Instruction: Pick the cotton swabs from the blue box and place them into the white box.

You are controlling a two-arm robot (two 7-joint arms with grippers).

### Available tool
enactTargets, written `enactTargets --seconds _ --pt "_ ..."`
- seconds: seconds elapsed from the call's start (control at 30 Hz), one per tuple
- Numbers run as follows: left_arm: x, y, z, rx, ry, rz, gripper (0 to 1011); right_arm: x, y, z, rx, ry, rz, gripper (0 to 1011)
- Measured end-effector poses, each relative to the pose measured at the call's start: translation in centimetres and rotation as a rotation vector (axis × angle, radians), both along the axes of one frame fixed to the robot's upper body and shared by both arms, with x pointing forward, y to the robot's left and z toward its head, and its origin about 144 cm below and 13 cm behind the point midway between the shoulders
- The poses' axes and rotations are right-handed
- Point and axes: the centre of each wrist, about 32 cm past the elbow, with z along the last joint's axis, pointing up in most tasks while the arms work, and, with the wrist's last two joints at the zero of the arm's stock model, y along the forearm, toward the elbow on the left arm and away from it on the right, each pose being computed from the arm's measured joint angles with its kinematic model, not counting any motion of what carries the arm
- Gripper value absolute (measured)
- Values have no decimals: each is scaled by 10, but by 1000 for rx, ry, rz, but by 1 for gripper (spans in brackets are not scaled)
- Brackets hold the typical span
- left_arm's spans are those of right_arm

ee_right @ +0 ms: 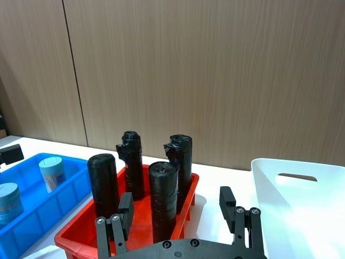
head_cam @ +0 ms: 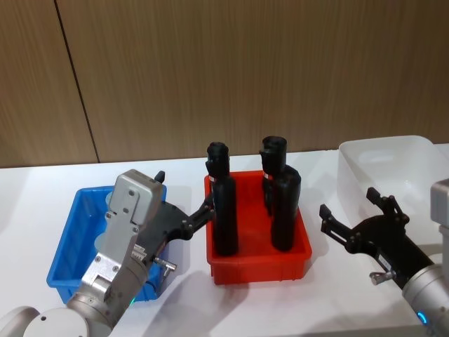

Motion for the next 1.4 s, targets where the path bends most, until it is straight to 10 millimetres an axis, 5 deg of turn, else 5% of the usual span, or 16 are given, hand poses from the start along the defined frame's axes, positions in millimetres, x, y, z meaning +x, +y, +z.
enactTargets --seconds 0.8,1.4 --pt "0 0 0 -3 11 18 1004 0 0 0 0 0 0 1001" --pt "5 14 -2 -95 179 197 1004 0 0 0 0 0 0 1002"
